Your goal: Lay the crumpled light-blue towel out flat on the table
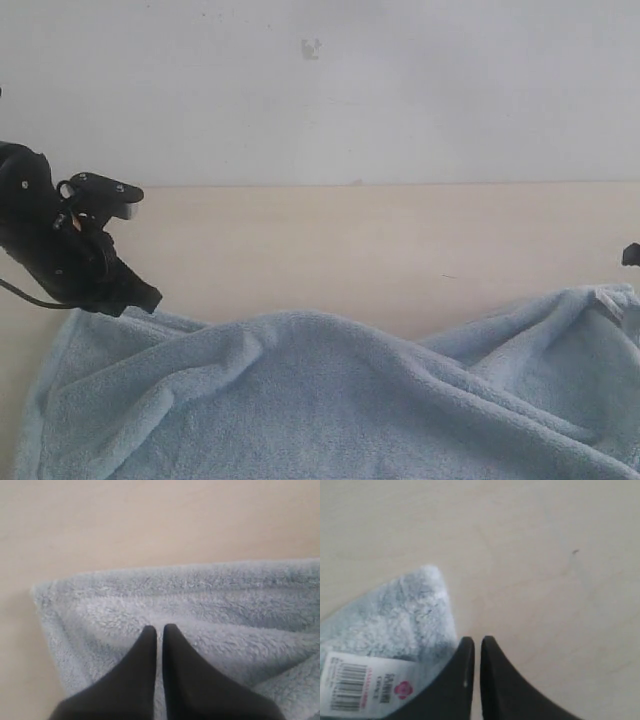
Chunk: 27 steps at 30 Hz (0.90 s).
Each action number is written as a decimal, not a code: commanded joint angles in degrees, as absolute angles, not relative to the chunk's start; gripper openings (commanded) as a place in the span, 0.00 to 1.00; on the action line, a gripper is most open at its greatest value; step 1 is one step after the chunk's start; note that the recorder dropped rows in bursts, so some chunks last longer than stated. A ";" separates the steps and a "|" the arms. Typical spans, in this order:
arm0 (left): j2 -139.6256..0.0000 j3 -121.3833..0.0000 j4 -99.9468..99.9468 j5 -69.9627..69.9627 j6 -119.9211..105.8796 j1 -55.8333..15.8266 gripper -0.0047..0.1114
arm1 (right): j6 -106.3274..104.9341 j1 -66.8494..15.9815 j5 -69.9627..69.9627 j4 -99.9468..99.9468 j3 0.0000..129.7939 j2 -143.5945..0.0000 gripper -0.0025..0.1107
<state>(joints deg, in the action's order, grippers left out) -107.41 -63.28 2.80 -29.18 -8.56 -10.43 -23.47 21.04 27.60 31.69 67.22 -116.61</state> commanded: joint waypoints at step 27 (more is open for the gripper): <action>-104.27 -56.20 -20.92 -41.19 -18.10 -12.55 0.07 | -35.58 -11.49 35.48 29.61 44.69 -90.76 0.07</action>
<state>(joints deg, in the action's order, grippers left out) -106.57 -56.33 -18.50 -46.51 -17.71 -12.15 -36.53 -9.79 38.09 31.56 44.92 -90.25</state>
